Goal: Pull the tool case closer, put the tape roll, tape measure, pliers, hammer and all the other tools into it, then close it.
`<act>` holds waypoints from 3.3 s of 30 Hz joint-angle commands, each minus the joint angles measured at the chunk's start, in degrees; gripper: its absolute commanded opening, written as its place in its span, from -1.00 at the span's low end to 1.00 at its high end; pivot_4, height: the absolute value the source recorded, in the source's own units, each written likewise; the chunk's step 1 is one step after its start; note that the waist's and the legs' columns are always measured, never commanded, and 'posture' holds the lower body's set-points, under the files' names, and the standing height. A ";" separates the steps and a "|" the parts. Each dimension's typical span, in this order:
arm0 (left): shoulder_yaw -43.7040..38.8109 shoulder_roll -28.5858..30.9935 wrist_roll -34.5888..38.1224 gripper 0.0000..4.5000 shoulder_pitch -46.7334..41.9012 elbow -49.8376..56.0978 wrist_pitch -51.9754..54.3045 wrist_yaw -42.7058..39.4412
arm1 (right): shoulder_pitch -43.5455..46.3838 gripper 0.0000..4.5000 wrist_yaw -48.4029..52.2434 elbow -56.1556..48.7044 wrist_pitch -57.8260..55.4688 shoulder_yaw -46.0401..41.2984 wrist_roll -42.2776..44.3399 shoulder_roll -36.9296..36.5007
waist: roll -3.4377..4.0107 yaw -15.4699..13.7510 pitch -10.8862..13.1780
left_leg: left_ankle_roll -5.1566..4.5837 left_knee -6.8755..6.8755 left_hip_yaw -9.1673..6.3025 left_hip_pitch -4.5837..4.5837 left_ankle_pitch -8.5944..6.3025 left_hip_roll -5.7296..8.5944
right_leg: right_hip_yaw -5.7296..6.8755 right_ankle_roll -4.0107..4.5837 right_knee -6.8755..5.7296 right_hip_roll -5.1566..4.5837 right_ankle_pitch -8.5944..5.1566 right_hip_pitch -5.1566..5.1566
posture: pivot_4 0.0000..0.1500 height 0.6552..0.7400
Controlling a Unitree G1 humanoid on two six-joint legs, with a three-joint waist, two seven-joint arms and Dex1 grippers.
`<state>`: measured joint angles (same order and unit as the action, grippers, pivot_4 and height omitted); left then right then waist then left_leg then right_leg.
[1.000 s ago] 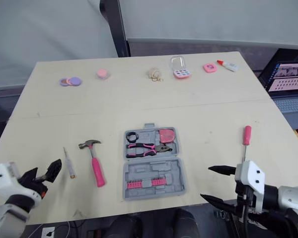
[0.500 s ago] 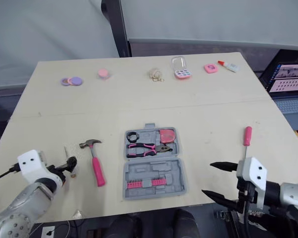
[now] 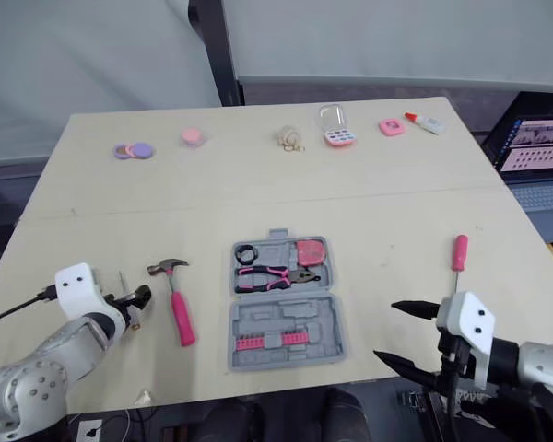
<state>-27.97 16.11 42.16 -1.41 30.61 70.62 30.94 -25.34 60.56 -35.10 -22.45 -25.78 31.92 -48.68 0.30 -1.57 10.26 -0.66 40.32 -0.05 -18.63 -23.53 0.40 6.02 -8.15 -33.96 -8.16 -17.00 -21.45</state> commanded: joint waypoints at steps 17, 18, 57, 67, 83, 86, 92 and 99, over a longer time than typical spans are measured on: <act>-1.15 -4.30 -11.51 1.00 -3.80 -1.60 2.76 -5.82 | -0.51 0.99 -1.63 -2.30 -0.66 -2.40 1.15 0.32 | 0.00 -0.16 0.00 | 0.05 -0.01 0.01 0.00 0.02 -0.02 | 0.00 -0.02 0.00 0.01 0.01 0.00 | 1.00 1.00; -1.21 -4.40 -11.96 1.00 -3.92 -1.73 2.76 -6.14 | -0.47 0.99 -1.69 -2.29 -0.69 -2.37 1.15 0.32 | 0.00 -0.16 0.00 | 0.06 -0.01 0.01 0.00 0.02 -0.02 | 0.00 -0.02 0.01 0.01 0.01 0.00 | 1.00 1.00; -3.47 -9.49 -25.47 -1.00 -6.99 -0.91 4.92 -14.48 | 0.70 1.00 -1.63 -2.04 0.45 -1.65 2.84 1.23 | 0.00 -1.11 0.00 | 0.07 -0.04 0.03 0.02 0.02 -0.04 | -0.01 -0.05 0.04 0.01 0.03 -0.01 | 1.00 1.00; -4.23 -1.36 -26.74 -1.00 -5.10 4.08 5.46 -21.15 | 1.21 1.00 -1.45 -1.37 0.44 -1.30 2.24 1.37 | -0.02 -1.18 0.01 | 0.14 -0.05 0.03 0.00 0.05 -0.10 | 0.00 -0.05 0.04 0.07 0.03 -0.04 | 1.00 1.00; 21.61 41.07 -18.38 -1.00 -9.23 1.96 -15.90 -68.93 | 3.29 1.00 -0.54 1.56 2.25 -0.66 0.26 1.40 | 0.34 -0.08 0.22 | 0.25 -0.25 0.01 0.02 0.04 -0.16 | -0.01 0.07 0.08 0.12 -0.04 -0.10 | 1.00 1.00; 25.52 42.43 -16.87 -1.00 -12.15 2.14 -17.96 -74.49 | 1.75 1.00 -1.25 0.29 1.93 -1.48 0.20 1.81 | 0.40 0.14 0.26 | 0.24 -0.27 0.04 -0.03 0.04 -0.17 | 0.03 0.07 0.08 0.15 -0.04 -0.14 | 1.00 1.00; 35.96 45.53 -20.25 -1.00 -19.88 0.05 -22.69 -83.13 | -0.29 1.00 -2.32 -0.94 2.30 -2.10 -0.45 2.18 | 0.43 0.16 0.29 | 0.24 -0.24 0.41 -0.01 0.04 -0.19 | -0.02 0.06 0.06 0.20 -0.03 -0.14 | 1.00 1.00; 46.27 43.33 -21.90 -1.00 -27.10 2.65 -18.69 -86.15 | -2.42 1.00 -2.95 -1.83 2.87 -2.29 -1.16 2.89 | 0.42 0.00 0.30 | 0.22 -0.21 0.55 -0.10 0.05 -0.19 | 0.02 0.05 0.08 0.24 -0.03 -0.15 | 1.00 1.00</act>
<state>17.15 59.94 20.53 -27.39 31.22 51.03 -54.60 -27.23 57.92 -35.44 -20.71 -26.58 30.86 -46.20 0.72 -1.57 10.56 -0.44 40.11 0.51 -18.73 -23.48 0.21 6.03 -8.10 -33.89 -7.92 -17.02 -21.60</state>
